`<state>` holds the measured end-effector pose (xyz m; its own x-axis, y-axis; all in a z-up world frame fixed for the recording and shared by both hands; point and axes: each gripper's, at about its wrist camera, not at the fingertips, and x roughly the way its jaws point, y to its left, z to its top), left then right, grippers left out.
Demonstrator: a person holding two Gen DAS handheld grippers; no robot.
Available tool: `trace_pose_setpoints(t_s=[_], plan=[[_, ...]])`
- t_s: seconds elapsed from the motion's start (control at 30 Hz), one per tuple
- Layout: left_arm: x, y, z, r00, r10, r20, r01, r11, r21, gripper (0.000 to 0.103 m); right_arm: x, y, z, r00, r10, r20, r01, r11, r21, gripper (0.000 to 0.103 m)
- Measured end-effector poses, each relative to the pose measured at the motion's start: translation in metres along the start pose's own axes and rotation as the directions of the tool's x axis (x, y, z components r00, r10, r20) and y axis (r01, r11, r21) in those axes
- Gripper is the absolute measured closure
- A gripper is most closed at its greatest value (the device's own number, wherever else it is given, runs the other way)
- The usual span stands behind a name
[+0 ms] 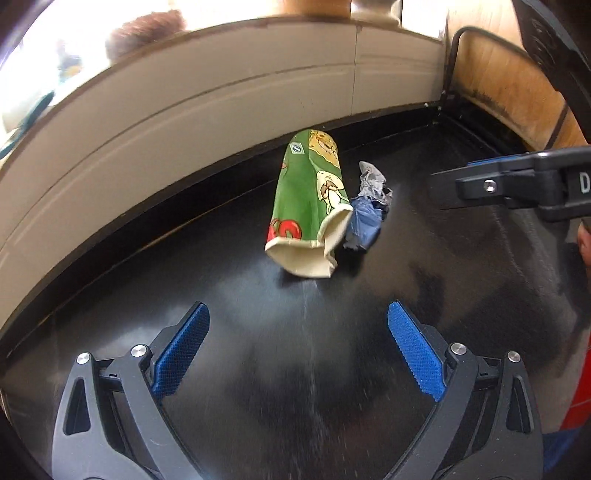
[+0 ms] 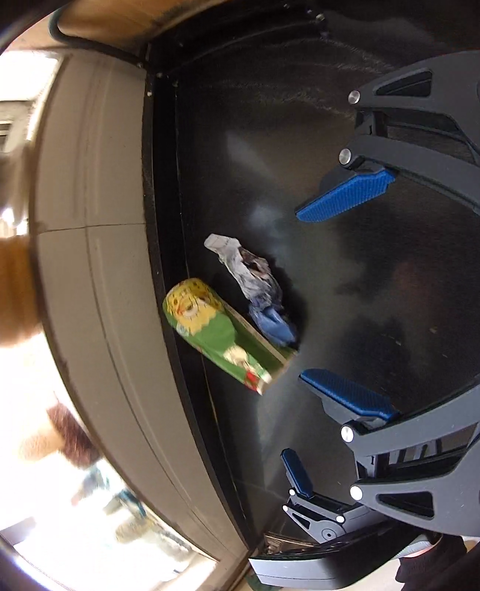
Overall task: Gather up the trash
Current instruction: 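Grasp the green cartoon paper cup with the left tool while the right tool grasps the foil wrapper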
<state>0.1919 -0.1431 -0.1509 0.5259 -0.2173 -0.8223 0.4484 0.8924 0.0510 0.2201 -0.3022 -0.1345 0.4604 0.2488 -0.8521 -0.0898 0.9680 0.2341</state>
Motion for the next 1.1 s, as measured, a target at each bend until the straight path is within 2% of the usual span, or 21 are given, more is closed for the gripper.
trace_pose_setpoints(t_s=[0.27, 0.4, 0.43, 0.47, 0.53, 0.6, 0.63, 0.67, 0.77, 0.9, 1.1], plan=[[0.058, 0.004, 0.023, 0.999, -0.033, -0.042, 0.033, 0.999, 0.007, 0.009, 0.069, -0.01, 0.029, 0.996, 0.019, -0.092, -0.023, 0.999, -0.036, 0.024], [0.073, 0.011, 0.032, 0.998, -0.055, -0.039, 0.055, 0.998, -0.013, 0.01, 0.081, -0.014, 0.03, 0.995, 0.025, -0.099, -0.029, 0.999, -0.045, 0.024], [0.074, 0.014, 0.034, 0.998, -0.06, -0.036, 0.059, 0.998, -0.013, 0.011, 0.081, -0.013, 0.03, 0.995, 0.029, -0.097, -0.034, 0.998, -0.053, 0.029], [0.075, 0.015, 0.036, 0.998, -0.062, -0.03, 0.062, 0.998, -0.009, 0.016, 0.081, -0.012, 0.029, 0.995, 0.036, -0.094, -0.042, 0.997, -0.063, 0.037], [0.075, 0.014, 0.04, 0.997, -0.073, -0.022, 0.073, 0.997, 0.005, 0.025, 0.08, -0.01, 0.03, 0.995, 0.04, -0.087, -0.046, 0.997, -0.069, 0.045], [0.073, 0.013, 0.043, 0.995, -0.096, -0.015, 0.096, 0.995, 0.01, 0.047, 0.076, -0.01, 0.031, 0.996, 0.049, -0.076, -0.054, 0.996, -0.066, 0.051], [0.072, 0.012, 0.045, 0.995, -0.102, -0.015, 0.102, 0.995, 0.017, 0.057, 0.073, -0.01, 0.033, 0.996, 0.056, -0.072, -0.061, 0.996, -0.059, 0.077], [0.071, 0.011, 0.045, 0.995, -0.095, -0.017, 0.096, 0.995, 0.023, 0.059, 0.072, -0.011, 0.033, 0.995, 0.054, -0.081, -0.058, 0.997, -0.051, 0.086], [0.064, 0.011, 0.041, 0.994, -0.106, -0.017, 0.106, 0.994, -0.001, 0.062, 0.064, -0.012, 0.03, 0.996, 0.05, -0.073, -0.054, 0.997, -0.053, 0.086], [0.049, 0.008, 0.035, 0.997, -0.078, -0.011, 0.077, 0.997, -0.024, 0.063, 0.049, -0.003, 0.022, 0.998, 0.032, -0.057, -0.037, 0.996, -0.076, 0.086], [-0.007, 0.008, 0.004, 1.0, -0.024, 0.008, 0.024, 0.997, -0.073, 0.064, 0.007, 0.023, -0.004, 0.999, 0.03, -0.013, -0.032, 0.992, -0.118, 0.086]])
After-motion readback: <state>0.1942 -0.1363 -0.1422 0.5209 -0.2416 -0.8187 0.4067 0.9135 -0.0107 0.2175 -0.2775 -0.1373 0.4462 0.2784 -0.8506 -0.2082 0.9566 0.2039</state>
